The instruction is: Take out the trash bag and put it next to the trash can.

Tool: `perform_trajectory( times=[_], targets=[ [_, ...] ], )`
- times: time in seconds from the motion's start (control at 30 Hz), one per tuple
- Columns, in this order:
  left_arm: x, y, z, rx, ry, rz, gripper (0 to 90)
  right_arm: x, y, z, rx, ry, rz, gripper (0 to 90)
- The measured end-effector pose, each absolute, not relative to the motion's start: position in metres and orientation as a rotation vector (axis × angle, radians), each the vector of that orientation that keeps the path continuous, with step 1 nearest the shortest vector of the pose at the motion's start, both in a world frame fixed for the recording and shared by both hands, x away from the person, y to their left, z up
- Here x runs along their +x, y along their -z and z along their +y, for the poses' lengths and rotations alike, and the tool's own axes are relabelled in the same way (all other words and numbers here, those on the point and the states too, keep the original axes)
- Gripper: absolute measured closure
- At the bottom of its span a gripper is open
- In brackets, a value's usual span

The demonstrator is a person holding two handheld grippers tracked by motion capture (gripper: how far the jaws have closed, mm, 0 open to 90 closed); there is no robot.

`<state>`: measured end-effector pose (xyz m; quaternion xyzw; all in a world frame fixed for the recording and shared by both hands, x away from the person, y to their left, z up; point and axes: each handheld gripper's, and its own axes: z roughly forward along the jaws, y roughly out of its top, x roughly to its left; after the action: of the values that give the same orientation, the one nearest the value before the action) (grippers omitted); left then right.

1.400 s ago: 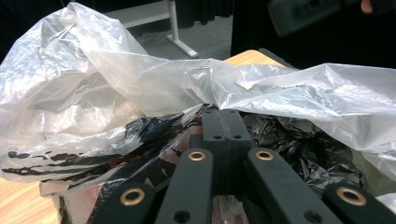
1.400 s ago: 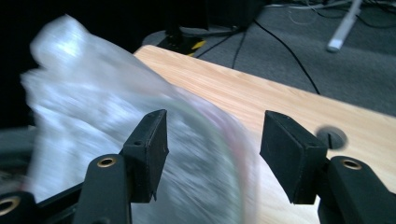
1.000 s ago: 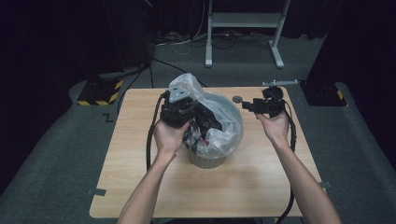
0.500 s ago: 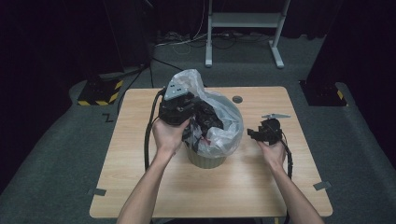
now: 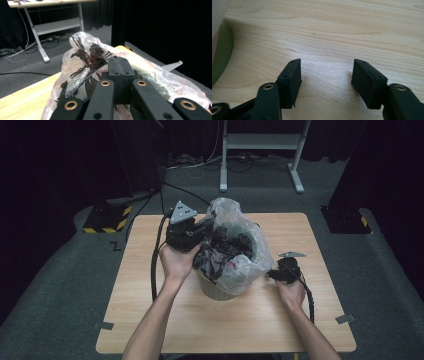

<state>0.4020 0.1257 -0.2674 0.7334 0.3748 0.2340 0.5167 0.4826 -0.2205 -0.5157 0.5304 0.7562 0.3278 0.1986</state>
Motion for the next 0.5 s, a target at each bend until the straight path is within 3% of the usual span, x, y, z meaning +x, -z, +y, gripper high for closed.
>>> perform_trajectory(
  times=[0.2, 0.3, 0.43, 0.5],
  targets=[
    [0.397, 0.256, 0.127, 1.75, -0.577, 0.888, 90.0, 0.482, 0.523, -0.214, 1.401, -0.911, 2.094, 28.6],
    [0.398, 0.258, 0.128, 1.764, -0.576, 0.895, 90.0, 0.483, 0.517, -0.217, 1.458, -0.898, 2.114, 41.0],
    [0.4, 0.265, 0.131, 1.782, -0.566, 0.907, 90.0, 0.484, 0.502, -0.235, 1.554, -1.073, 2.09, 41.2],
    [0.401, 0.268, 0.13, 1.791, -0.553, 0.913, 90.0, 0.484, 0.478, -0.244, 1.553, -1.179, 2.073, 41.3]
  ],
)
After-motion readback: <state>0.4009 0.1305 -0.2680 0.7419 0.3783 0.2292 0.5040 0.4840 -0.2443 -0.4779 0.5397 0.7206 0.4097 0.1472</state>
